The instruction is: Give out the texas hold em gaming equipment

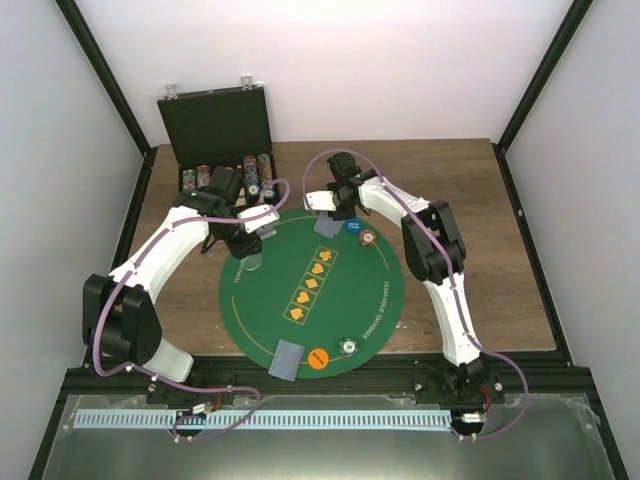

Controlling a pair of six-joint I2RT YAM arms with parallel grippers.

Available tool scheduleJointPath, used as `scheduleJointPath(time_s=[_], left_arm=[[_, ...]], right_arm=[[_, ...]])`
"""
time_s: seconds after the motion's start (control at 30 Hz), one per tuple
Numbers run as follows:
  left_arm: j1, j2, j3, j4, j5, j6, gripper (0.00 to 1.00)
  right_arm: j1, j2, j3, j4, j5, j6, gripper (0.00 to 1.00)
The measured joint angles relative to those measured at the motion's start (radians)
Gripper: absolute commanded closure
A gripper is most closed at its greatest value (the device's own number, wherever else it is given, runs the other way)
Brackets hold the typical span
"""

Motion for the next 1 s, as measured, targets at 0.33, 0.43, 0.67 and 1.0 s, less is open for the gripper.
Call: scheduleJointPath(time_s=[0.33,0.43,0.67,1.0], left_arm=[[0.001,0.0,0.0,0.0,0.0,0.0,0.54],[0.001,0.0,0.0,-0.002,-0.001,0.001,0.54],[0.001,0.0,0.035,-0.028,0.001,0.009,0.53],[-0.006,0.0,0.094,-0.058,0.031,0.021,0.53]], right_arm=[[0.0,-0.06,-0.101,0.187,0.062,0.128,0.0],[0.0,-0.169,-0.176,0.292,0.035,0.275,0.0],[-0.04,-0.425,-0.161,0.432,-0.237,0.883,0.0],[-0.086,-0.352,-0.339,0.711,-0.896,1.638,0.11]])
